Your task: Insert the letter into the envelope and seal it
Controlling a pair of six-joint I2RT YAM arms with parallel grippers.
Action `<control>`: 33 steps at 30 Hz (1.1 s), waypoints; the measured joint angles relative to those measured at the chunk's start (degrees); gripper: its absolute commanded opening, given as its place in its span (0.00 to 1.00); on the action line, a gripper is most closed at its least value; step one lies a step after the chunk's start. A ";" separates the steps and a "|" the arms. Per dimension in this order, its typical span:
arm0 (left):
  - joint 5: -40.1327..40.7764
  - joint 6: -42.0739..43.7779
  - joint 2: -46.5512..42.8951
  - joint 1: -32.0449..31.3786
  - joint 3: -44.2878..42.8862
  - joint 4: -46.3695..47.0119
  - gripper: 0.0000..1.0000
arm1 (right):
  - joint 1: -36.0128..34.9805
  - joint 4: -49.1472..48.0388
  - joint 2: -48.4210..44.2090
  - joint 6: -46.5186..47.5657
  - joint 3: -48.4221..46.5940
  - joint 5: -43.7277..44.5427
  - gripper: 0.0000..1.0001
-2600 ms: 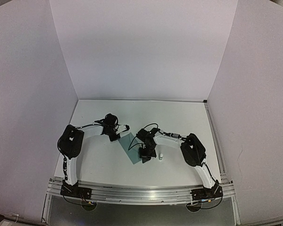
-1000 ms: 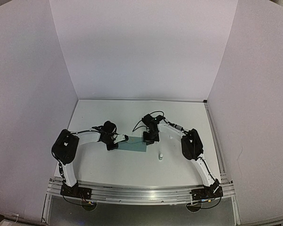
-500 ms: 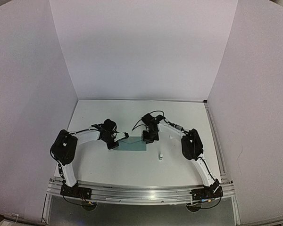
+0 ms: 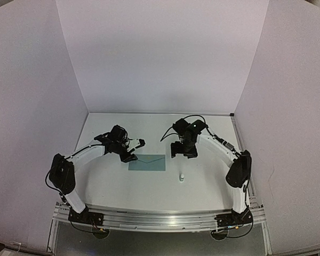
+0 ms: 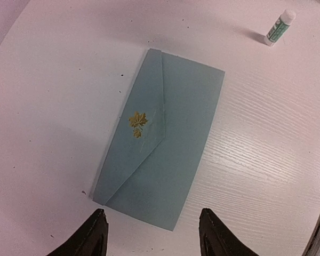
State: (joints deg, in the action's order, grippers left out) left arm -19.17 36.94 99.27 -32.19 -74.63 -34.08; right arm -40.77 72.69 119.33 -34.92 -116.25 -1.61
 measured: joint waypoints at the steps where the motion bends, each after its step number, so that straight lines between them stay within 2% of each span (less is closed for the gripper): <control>1: -0.57 -0.03 -1.38 -0.02 0.50 0.01 0.73 | -0.46 0.88 -1.63 -0.36 0.93 0.27 0.90; 3: -1.13 -1.26 -3.04 -0.02 1.26 0.15 0.82 | -2.00 1.53 -2.90 -0.94 2.97 0.48 0.91; 7: -2.14 -3.86 -4.62 -0.08 3.19 0.51 0.91 | -5.06 1.93 -2.03 -1.74 8.75 0.80 0.86; 12: -2.80 -7.42 -7.17 -0.15 7.99 2.61 0.91 | -5.94 1.43 0.82 -2.89 12.82 1.94 0.70; 20: -3.18 -9.52 -10.52 -0.39 10.34 3.79 0.91 | -5.44 -1.23 4.01 -3.14 13.64 2.02 0.52; 28: -3.16 -9.85 -10.52 -0.39 10.65 4.75 0.91 | -5.44 -2.34 5.73 -2.98 14.45 1.69 0.47; 33: -3.15 -9.78 -10.52 -0.39 10.65 4.78 0.91 | -5.44 -2.61 5.73 -2.98 15.42 1.29 0.37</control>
State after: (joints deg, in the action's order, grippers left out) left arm -22.33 27.16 88.75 -32.58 -63.99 -29.30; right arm -46.22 70.08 125.05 -37.90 -100.83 -0.32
